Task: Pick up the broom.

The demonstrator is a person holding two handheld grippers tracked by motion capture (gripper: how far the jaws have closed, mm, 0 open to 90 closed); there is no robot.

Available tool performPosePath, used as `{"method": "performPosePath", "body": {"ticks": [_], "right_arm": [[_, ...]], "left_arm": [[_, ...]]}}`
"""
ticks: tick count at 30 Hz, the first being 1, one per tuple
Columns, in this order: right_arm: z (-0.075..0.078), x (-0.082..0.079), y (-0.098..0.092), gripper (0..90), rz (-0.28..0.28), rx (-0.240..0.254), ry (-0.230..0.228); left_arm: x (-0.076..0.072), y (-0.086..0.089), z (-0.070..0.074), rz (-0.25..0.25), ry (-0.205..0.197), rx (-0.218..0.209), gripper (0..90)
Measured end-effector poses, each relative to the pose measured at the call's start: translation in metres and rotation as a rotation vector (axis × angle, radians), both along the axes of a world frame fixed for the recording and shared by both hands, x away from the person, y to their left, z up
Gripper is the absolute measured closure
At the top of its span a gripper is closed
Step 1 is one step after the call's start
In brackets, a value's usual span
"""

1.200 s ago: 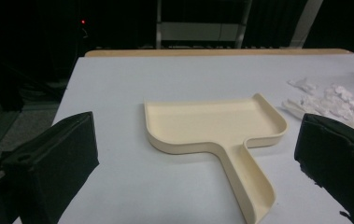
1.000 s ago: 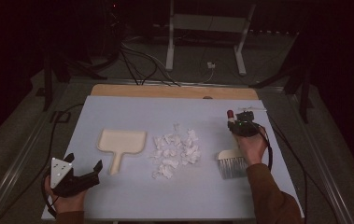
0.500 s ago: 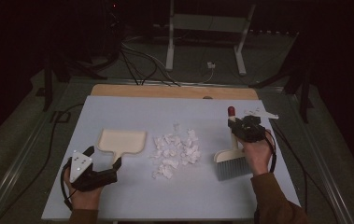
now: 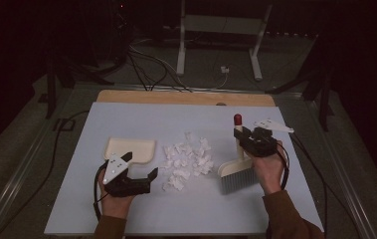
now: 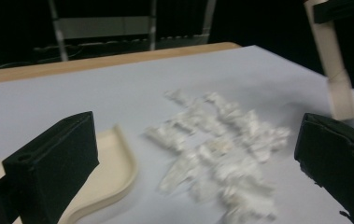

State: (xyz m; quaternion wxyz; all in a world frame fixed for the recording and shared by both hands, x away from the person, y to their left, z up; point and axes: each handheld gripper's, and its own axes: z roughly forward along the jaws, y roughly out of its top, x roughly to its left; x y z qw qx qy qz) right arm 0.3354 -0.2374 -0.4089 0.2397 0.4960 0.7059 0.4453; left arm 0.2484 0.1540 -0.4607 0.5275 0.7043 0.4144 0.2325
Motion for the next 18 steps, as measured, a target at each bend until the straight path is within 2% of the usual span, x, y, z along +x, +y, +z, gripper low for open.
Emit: {"method": "performPosePath", "body": {"ticks": [3, 6, 9, 13, 18], "right_arm": [[0.002, -0.005, 0.007, 69.5, 0.018, 0.006, -0.010], [0.004, -0.007, 0.011, 69.5, 0.032, 0.007, -0.017], [0.007, -0.011, 0.022, 69.5, 0.053, 0.014, -0.027], [0.008, -0.015, 0.033, 69.5, 0.073, 0.018, -0.034], [0.009, -0.020, 0.045, 69.4, 0.095, 0.020, -0.047]], "left_arm": [[0.003, -0.011, 0.001, -0.033, 0.007, -0.027, 0.3], [0.006, -0.023, 0.001, -0.057, 0.035, -0.034, 0.3], [0.009, -0.039, 0.000, -0.090, 0.055, -0.007, 0.3], [0.011, -0.051, 0.000, -0.107, 0.064, -0.006, 0.3], [0.014, -0.072, -0.003, -0.152, 0.083, 0.017, 1.1]]}}
